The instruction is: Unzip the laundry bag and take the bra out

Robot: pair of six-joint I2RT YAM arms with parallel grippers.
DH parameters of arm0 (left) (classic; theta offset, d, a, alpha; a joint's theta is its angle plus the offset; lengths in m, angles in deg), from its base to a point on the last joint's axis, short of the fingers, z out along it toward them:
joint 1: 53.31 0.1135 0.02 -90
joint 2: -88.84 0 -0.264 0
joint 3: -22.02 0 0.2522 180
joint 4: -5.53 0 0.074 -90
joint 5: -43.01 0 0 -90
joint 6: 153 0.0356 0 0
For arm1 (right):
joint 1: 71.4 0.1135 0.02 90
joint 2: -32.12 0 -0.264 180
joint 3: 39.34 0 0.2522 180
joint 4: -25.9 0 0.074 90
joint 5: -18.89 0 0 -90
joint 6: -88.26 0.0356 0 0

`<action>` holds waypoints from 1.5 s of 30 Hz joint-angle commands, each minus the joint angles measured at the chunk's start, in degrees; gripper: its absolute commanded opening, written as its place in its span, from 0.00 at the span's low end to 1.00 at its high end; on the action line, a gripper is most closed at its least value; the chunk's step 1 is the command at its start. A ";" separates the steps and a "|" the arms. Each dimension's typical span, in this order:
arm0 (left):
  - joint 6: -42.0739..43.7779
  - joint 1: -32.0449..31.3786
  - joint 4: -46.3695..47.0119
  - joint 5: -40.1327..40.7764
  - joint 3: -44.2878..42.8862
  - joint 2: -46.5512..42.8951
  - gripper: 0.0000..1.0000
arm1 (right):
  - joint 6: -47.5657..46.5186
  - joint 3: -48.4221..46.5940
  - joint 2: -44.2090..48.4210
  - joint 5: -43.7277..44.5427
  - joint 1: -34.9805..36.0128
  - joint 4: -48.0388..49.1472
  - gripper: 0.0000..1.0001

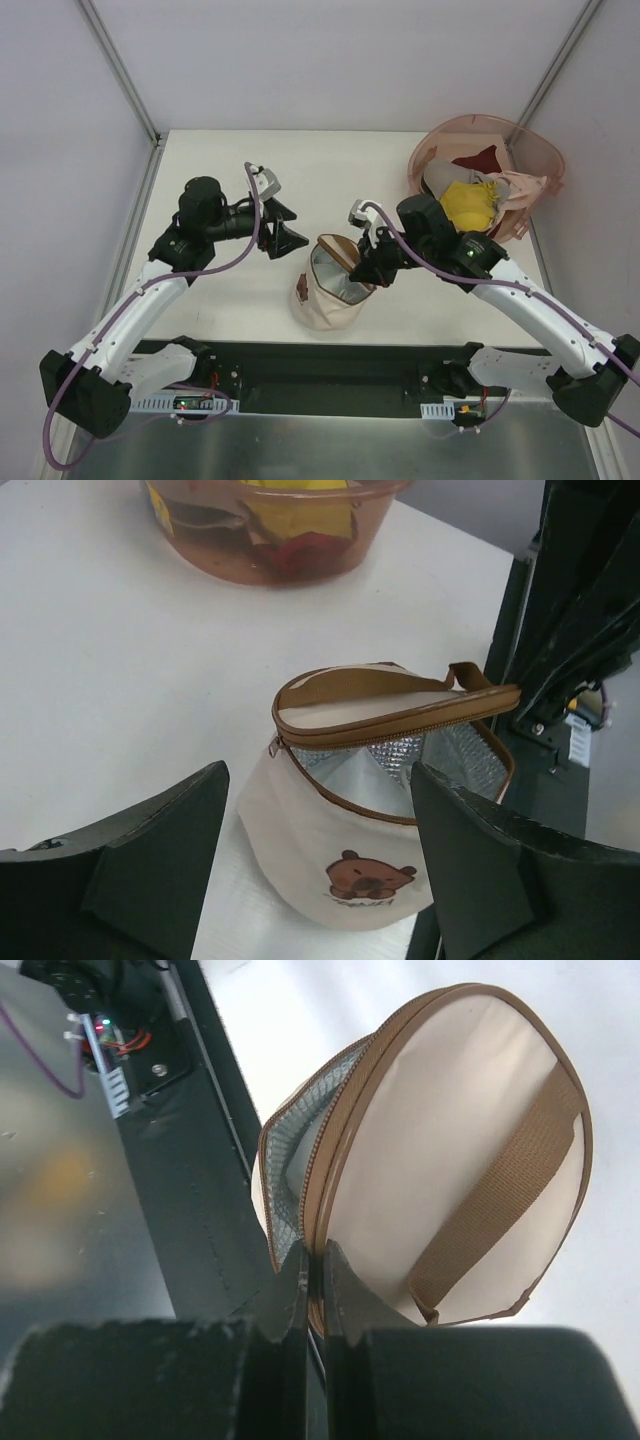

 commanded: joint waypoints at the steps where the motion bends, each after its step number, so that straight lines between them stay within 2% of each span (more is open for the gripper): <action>1: 11.70 -1.76 1.76 -5.40 1.83 -0.36 0.73 | -3.19 -4.50 -1.76 -13.25 -1.89 -0.04 0.01; 7: 27.88 -11.25 5.00 6.65 5.79 -4.66 0.81 | -3.01 -6.35 -3.87 -16.95 -2.07 -1.54 0.01; 14: 28.26 -11.52 4.31 -0.01 3.86 -1.60 0.79 | -2.48 -6.70 -4.75 -17.65 -2.07 -1.80 0.01; 20: 26.41 -13.62 2.38 -2.48 1.58 3.33 0.67 | -2.75 -7.40 -4.76 -17.48 -2.07 -2.15 0.01; 22: 26.15 -13.98 2.29 -2.57 1.40 4.03 0.59 | -2.84 -7.58 -4.67 -16.87 -2.15 -2.68 0.01; 24: 25.89 -14.16 2.20 -2.14 1.40 4.21 0.47 | -2.92 -7.67 -4.49 -16.16 -2.07 -3.03 0.01; 25: 25.71 -14.24 2.20 -1.96 1.31 4.30 0.34 | -2.92 -7.67 -4.49 -15.81 -2.15 -3.03 0.01; 27: 25.01 -14.24 2.20 -1.43 1.13 4.38 0.20 | -2.92 -7.67 -4.49 -15.37 -2.07 -3.03 0.01; 28: 24.83 -14.24 2.20 -0.73 0.87 4.30 0.02 | -2.75 -7.67 -4.49 -14.32 -2.15 -3.03 0.00; 30: 23.96 -14.24 2.20 0.15 0.78 4.30 0.00 | -1.27 -7.93 -4.67 -12.13 -2.16 -3.03 0.01; 31: 23.69 -14.24 2.20 1.28 0.78 4.21 0.00 | -0.82 -8.02 -4.84 -9.59 -2.33 -2.95 0.06; 32: 23.51 -14.16 2.20 1.73 0.78 4.03 0.00 | -0.29 -8.20 -4.93 -8.35 -2.59 -2.95 0.15; 33: 22.64 -14.16 2.20 2.26 0.69 3.95 0.00 | 0.32 -8.46 -4.93 -6.86 -2.59 -2.86 0.36; 36: 20.19 -14.24 2.20 3.75 0.43 3.42 0.00 | 2.26 -8.46 -4.15 -1.49 -2.51 -1.81 0.56; 40: 14.91 -14.16 -0.25 10.41 -1.93 3.07 0.00 | 5.50 -7.76 -2.04 5.19 -2.59 1.35 0.65; 44: 10.25 -14.42 -2.98 18.41 -3.79 3.15 0.00 | 9.19 -7.32 -0.45 10.89 -1.11 4.34 0.66; 45: 7.80 -14.42 -3.68 23.13 -4.14 3.33 0.00 | 10.16 -7.32 -0.10 16.57 -0.67 4.44 0.66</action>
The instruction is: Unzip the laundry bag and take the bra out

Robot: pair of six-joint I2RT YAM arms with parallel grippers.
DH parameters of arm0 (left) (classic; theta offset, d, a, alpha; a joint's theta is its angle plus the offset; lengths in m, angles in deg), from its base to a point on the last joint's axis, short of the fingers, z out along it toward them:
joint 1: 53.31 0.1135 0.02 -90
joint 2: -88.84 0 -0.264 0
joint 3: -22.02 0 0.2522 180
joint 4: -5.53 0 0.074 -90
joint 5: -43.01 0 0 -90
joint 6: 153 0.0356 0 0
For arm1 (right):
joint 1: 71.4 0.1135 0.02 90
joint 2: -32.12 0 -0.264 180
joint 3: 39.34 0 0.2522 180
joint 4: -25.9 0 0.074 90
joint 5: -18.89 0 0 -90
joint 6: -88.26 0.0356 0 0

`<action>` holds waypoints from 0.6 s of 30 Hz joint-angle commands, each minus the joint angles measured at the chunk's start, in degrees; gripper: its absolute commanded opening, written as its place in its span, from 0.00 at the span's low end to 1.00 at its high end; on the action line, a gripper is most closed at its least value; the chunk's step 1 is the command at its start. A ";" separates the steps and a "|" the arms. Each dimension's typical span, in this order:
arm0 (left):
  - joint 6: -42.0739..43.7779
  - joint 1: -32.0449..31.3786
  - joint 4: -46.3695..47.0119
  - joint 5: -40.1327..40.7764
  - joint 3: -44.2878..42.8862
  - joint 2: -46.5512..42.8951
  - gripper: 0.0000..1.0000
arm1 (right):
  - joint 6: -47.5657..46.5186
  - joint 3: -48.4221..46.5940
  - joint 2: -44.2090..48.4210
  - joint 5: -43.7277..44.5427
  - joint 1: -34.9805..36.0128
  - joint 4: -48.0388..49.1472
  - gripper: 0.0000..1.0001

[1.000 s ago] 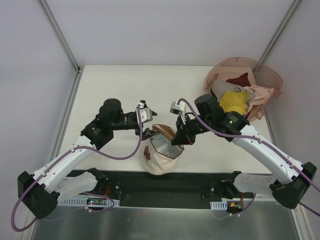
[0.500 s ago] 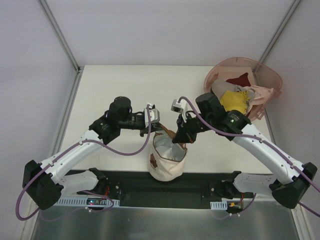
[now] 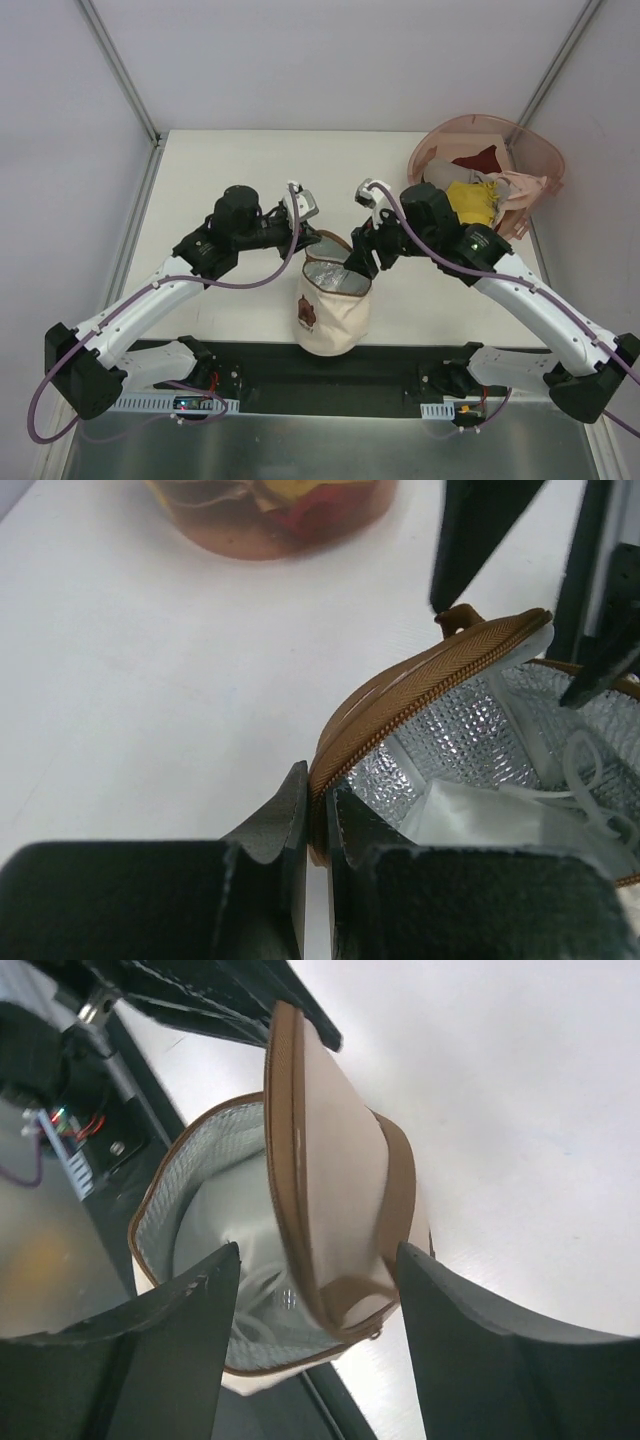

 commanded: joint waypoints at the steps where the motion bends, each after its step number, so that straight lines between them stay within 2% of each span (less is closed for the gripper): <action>1: -9.31 -0.65 -2.25 13.31 -4.47 -1.11 0.00 | 5.91 -1.11 4.03 14.76 1.89 4.87 0.66; 2: -10.80 -0.74 -3.64 15.94 -4.47 -1.19 0.00 | 8.61 -0.94 4.65 17.22 2.07 5.31 0.66; 3: -11.42 -0.91 -3.92 19.19 -4.30 -1.54 0.00 | 10.47 -0.50 5.79 24.46 2.25 5.49 0.66; 6: -14.15 -1.09 -4.10 24.12 -2.99 -3.03 0.00 | 15.29 1.35 9.92 30.31 3.12 7.24 0.61; 10: -17.14 -1.70 -3.13 28.34 -1.66 -4.80 0.00 | 19.18 -0.05 10.72 35.43 7.77 8.48 0.43; 14: -18.37 -2.23 -1.64 29.68 -0.69 -5.85 0.00 | 23.22 -3.83 5.28 32.72 9.19 8.83 0.26; 18: -19.42 -2.85 -1.11 30.03 0.01 -5.59 0.00 | 28.76 -4.10 -1.92 25.88 9.37 13.57 0.23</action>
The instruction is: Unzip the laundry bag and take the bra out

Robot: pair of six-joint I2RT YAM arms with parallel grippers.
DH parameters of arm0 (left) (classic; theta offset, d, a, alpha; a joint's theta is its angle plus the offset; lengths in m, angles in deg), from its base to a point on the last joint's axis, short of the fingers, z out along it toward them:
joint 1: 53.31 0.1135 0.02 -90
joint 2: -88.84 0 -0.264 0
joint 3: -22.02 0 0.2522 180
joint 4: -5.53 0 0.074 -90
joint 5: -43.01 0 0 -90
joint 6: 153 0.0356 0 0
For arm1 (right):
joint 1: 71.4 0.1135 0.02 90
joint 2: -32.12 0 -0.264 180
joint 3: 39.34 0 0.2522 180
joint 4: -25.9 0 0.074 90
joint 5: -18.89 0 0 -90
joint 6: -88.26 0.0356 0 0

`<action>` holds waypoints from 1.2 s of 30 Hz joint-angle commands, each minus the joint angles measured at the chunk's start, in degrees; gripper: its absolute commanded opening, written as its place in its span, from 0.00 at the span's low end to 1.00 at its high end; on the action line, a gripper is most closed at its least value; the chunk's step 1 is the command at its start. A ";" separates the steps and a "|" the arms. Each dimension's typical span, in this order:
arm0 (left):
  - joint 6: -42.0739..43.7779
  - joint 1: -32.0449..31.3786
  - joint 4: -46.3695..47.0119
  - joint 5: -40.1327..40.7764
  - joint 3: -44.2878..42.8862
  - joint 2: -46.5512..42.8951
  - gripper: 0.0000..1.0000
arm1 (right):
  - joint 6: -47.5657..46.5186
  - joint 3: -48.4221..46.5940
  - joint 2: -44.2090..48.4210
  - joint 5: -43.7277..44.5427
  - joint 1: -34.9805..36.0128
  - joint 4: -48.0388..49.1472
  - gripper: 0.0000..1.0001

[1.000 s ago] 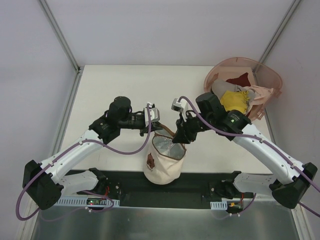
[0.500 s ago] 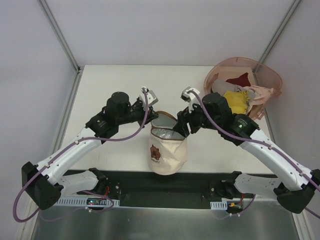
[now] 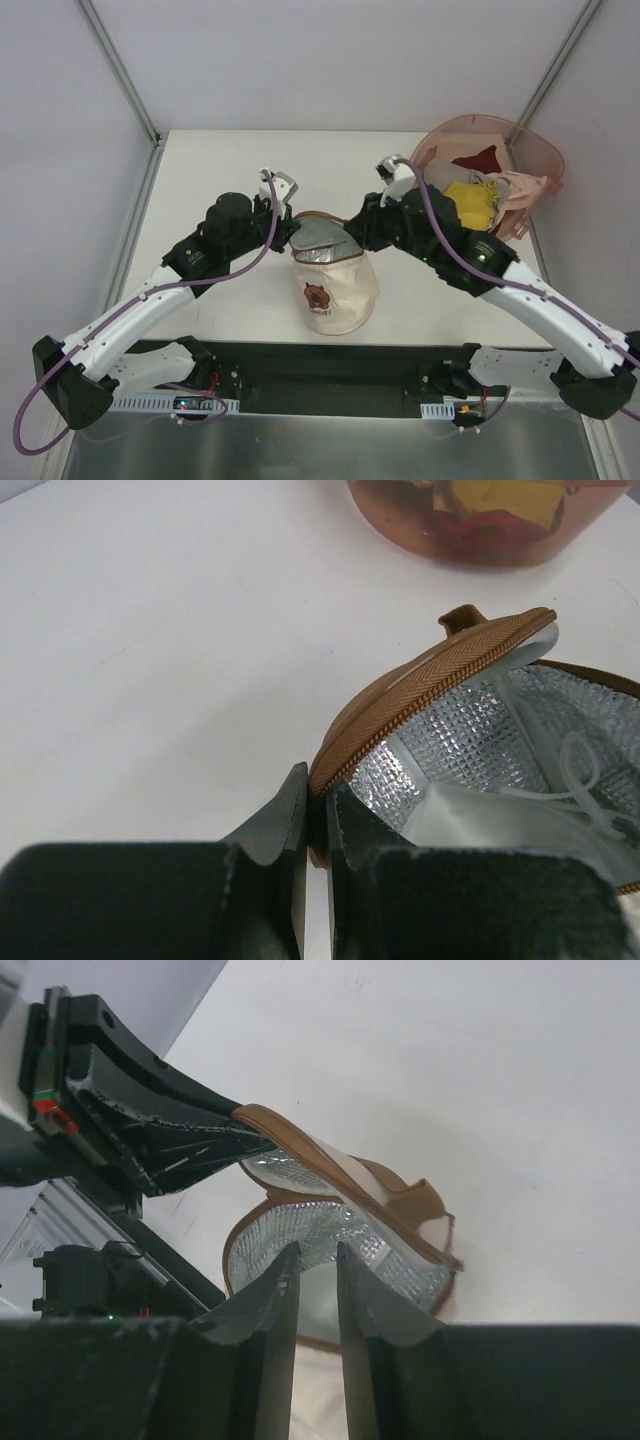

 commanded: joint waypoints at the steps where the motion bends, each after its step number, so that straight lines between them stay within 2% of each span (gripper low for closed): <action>1: -3.73 -1.23 3.33 2.71 0.75 -0.98 0.00 | 8.28 -1.12 -9.35 -4.46 0.58 6.19 0.23; 6: -5.40 -2.37 4.29 5.86 1.63 -1.42 0.00 | 11.63 -1.66 -16.06 -7.01 1.20 6.54 0.20; 10: -6.54 -2.73 5.52 9.12 2.86 -1.77 0.00 | 12.16 2.73 -16.42 -8.85 2.42 6.89 0.24; 13: -7.42 -2.64 7.37 9.13 4.00 -1.59 0.00 | 12.25 7.30 -16.33 -9.21 3.22 6.81 0.35; 14: -8.03 -2.73 7.81 8.87 4.35 -1.51 0.00 | 12.07 8.79 -16.59 -9.21 3.57 6.02 0.44; 17: -9.44 -2.73 10.26 7.99 5.32 -1.15 0.00 | 11.19 10.47 -18.70 -8.07 4.36 3.74 0.54; 20: -11.02 -2.81 12.20 6.76 6.55 -0.89 0.00 | 10.58 11.61 -22.21 -5.09 4.45 1.89 0.56; 28: -14.19 -3.60 14.93 6.05 11.30 -1.50 0.00 | 9.78 11.44 -33.63 -0.60 6.99 3.11 0.56; 34: -14.63 -3.87 15.98 7.98 14.81 -3.17 0.00 | 12.59 14.60 -39.70 -5.96 7.44 12.78 0.56; 36: -14.54 -3.78 15.98 8.51 15.95 -3.61 0.00 | 13.03 14.96 -40.32 -7.01 7.53 14.45 0.39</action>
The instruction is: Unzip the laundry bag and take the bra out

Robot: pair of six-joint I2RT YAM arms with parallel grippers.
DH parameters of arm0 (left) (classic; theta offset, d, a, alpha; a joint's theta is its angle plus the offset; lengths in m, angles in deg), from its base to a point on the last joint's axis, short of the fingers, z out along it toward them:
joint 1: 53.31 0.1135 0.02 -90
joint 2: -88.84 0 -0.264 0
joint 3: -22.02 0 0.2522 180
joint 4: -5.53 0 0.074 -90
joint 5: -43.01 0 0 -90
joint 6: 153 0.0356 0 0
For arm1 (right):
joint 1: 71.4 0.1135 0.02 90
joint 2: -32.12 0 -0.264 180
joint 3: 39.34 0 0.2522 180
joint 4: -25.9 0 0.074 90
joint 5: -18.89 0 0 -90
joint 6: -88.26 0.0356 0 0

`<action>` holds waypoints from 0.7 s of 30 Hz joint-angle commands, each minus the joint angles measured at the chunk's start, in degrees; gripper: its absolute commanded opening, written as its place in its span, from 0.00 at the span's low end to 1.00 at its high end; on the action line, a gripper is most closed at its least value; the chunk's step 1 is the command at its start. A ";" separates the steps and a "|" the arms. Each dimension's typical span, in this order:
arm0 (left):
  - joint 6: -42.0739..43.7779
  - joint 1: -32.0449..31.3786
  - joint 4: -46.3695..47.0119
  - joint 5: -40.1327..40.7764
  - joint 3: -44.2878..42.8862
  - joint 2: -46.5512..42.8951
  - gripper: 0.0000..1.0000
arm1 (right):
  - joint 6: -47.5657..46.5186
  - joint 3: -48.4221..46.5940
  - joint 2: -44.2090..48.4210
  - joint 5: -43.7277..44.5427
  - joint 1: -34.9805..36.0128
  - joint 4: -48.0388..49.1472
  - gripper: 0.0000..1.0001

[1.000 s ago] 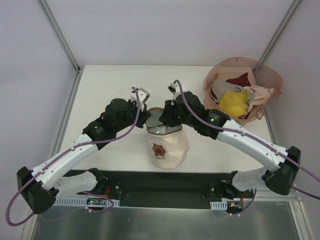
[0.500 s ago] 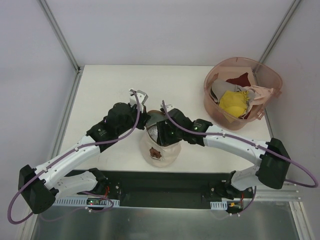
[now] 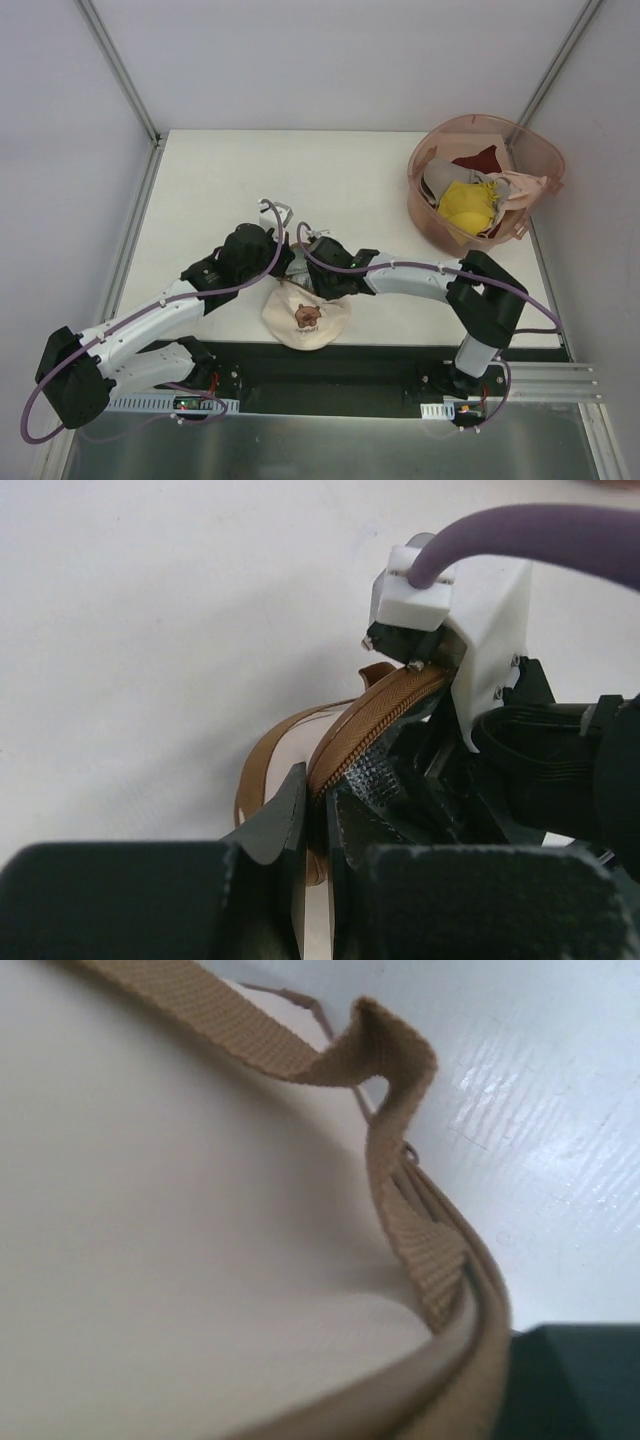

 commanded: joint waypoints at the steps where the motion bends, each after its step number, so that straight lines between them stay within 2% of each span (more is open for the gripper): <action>1: -2.19 -1.22 9.62 0.79 0.37 -3.24 0.00 | 0.21 1.89 -2.58 -5.72 1.65 3.76 0.19; 3: -1.93 -1.14 9.62 1.85 1.08 -3.59 0.00 | 0.12 2.06 -1.27 -5.55 1.65 4.21 0.03; 4: -1.84 -1.14 9.62 2.55 1.25 -3.68 0.00 | -0.14 2.06 -0.47 -5.38 1.65 4.12 0.01; 9: -0.96 -1.14 9.62 4.58 1.52 -3.60 0.00 | -1.55 2.06 7.52 -1.87 1.65 1.22 0.01; 13: 0.00 -1.14 9.62 5.20 1.52 -3.51 0.00 | -3.04 1.36 17.87 2.79 1.65 -2.11 0.01; 21: -0.26 -1.14 9.62 0.63 1.87 -1.49 0.00 | -3.49 -1.63 28.00 9.03 1.73 -4.67 0.01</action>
